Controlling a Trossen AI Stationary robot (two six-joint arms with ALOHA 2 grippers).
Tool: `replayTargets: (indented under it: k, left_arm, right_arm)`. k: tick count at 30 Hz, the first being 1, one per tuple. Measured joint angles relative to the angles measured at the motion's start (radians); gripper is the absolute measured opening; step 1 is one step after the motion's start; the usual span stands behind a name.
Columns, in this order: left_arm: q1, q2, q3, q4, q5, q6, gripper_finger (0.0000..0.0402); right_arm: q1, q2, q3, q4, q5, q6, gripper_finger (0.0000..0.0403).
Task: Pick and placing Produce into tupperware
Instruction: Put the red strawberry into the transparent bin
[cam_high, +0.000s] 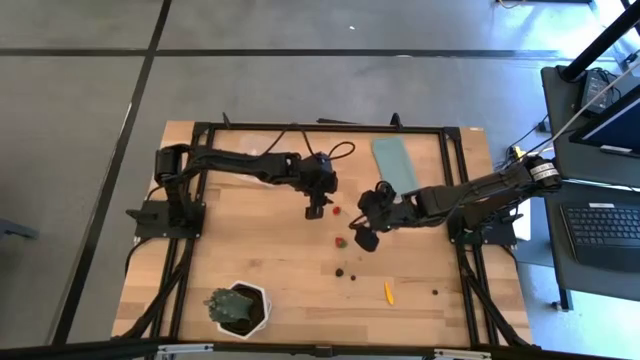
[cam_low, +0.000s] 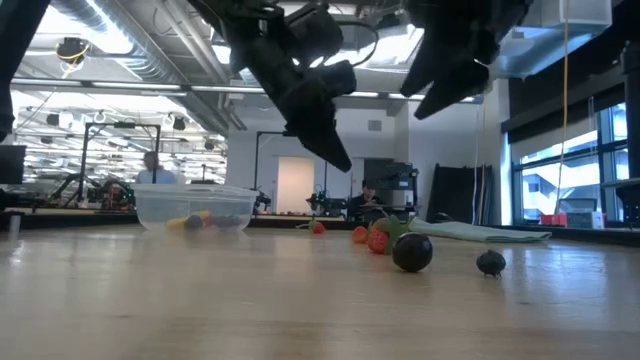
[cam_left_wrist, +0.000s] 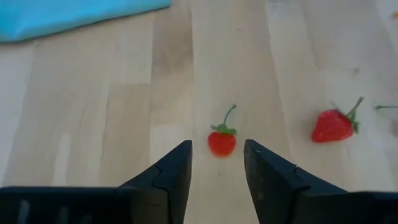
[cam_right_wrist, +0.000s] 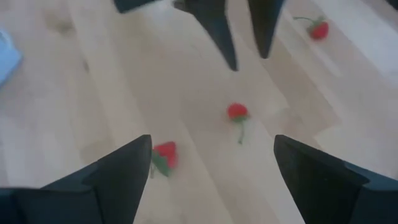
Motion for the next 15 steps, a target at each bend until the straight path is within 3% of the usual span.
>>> replayTargets:
  k: [11, 15]
  left_arm:
    - [-0.04, 0.0, 0.0, 0.078, 0.001, 0.0, 0.016]
    - [-0.046, 0.0, 0.0, 0.077, 0.002, -0.019, 0.0161]
  right_arm:
    - [0.046, -0.077, 0.0, -0.125, 0.076, 0.0, 0.0339]
    - [0.053, -0.168, 0.0, -0.155, 0.184, -0.006, 0.0339]
